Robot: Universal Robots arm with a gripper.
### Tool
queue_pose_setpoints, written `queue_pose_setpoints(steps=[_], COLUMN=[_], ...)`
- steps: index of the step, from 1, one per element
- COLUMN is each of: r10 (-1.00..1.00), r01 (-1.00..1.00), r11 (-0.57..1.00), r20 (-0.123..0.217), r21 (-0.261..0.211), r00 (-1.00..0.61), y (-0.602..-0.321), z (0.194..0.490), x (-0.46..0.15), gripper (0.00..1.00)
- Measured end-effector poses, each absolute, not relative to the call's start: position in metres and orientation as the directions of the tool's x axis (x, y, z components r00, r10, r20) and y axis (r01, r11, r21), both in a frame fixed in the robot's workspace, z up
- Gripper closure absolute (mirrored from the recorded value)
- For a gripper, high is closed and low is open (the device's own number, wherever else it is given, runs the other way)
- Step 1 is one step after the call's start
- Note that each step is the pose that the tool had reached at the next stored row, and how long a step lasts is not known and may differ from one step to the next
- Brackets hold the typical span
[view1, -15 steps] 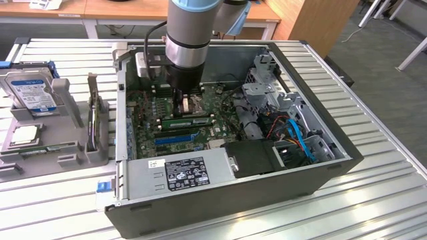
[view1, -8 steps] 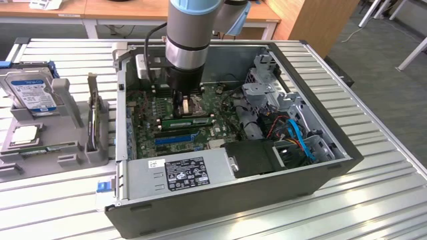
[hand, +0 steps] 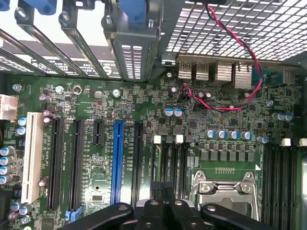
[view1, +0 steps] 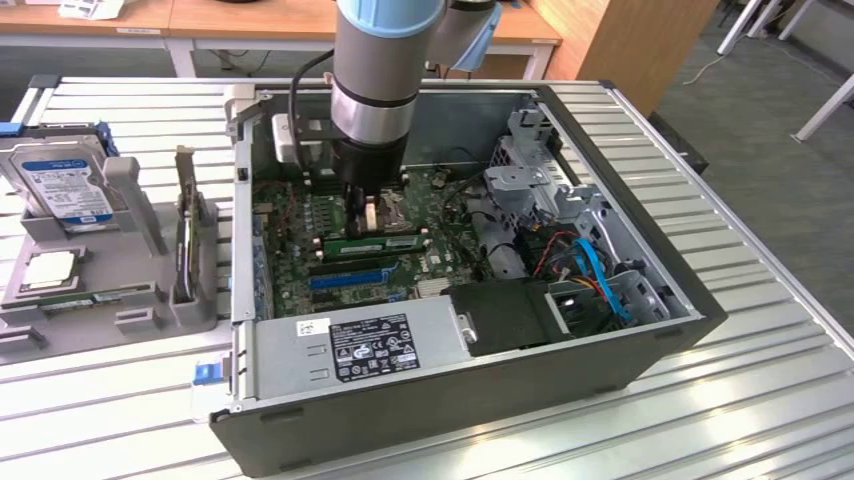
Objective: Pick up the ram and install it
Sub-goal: 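Press down the ram until it locks into place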
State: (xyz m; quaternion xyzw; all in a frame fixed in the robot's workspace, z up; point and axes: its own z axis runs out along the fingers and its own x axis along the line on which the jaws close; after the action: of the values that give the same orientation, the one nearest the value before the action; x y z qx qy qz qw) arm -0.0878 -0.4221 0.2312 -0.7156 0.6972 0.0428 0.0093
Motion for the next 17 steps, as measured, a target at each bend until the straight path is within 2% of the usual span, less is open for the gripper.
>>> queue_pose_setpoints(steps=[17], r10=[-0.997], r01=[-0.999], r11=[-0.028], r20=[-0.074], r21=[0.046], r00=[0.024], y=[-0.4222], z=[0.2287], x=[-0.0878], gripper=[0.9])
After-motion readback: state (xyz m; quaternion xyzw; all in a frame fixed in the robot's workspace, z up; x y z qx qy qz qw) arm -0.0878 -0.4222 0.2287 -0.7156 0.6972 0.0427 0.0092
